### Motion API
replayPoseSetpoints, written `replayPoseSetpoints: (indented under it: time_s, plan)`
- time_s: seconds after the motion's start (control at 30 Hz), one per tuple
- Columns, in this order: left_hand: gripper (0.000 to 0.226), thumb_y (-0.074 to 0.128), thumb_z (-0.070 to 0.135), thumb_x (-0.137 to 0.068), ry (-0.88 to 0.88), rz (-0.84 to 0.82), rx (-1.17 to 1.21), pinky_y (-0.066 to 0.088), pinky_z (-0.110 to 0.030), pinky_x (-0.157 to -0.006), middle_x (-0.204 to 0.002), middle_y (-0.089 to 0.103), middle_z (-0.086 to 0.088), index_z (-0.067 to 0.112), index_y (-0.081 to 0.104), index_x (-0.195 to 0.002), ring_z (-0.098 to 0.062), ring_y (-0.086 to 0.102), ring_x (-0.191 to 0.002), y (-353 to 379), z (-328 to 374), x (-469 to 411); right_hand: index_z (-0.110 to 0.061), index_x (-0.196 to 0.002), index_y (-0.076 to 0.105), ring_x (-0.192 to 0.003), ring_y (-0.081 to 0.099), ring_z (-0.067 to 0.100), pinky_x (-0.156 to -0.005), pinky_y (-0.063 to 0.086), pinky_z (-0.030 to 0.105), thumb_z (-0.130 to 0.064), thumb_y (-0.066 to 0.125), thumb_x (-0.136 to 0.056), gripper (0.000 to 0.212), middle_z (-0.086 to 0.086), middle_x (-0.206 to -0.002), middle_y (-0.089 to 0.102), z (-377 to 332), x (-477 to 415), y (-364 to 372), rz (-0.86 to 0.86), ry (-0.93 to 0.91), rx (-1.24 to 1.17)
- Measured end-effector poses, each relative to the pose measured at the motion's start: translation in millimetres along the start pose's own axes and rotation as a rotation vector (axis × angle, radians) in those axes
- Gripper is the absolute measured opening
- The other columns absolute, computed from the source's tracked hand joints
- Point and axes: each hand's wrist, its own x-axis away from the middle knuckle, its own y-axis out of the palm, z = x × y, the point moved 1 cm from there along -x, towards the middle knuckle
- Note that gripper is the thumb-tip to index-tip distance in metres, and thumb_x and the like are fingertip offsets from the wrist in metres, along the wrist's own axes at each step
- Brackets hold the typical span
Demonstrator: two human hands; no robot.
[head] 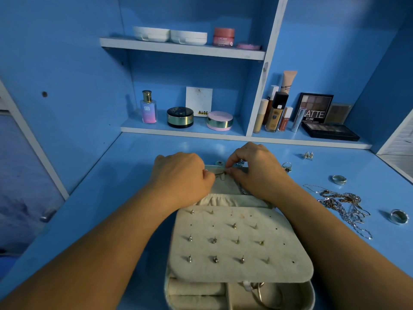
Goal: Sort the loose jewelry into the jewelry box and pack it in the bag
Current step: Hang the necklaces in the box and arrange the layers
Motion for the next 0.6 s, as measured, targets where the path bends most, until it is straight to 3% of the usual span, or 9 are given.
replayPoseSetpoints:
  time_s: [0.27, 0.6]
  plan:
    - [0.045, 0.049, 0.026, -0.087, 0.038, -0.139, 0.205, 0.022, -0.031, -0.053, -0.047, 0.029, 0.001, 0.015, 0.029, -0.049, -0.020, 0.031, -0.052, -7, 2, 2, -0.031, -0.092, 0.069, -0.105, 0.048, 0.021, -0.093, 0.042, 0.045, -0.018, 0.060, -0.085, 0.017, -0.002, -0.106, 0.056, 1, 5, -3, -0.034, -0.001, -0.031]
    - [0.042, 0.048, 0.023, -0.086, 0.098, -0.350, 0.339, 0.026, -0.027, -0.054, -0.047, 0.030, 0.002, 0.015, 0.030, -0.049, -0.016, 0.031, -0.054, -12, 0, 3, -0.032, -0.094, 0.071, -0.102, 0.049, 0.020, -0.092, 0.043, 0.044, -0.019, 0.061, -0.084, 0.019, -0.003, -0.103, 0.057, 3, 8, -5, -0.086, -0.047, -0.066]
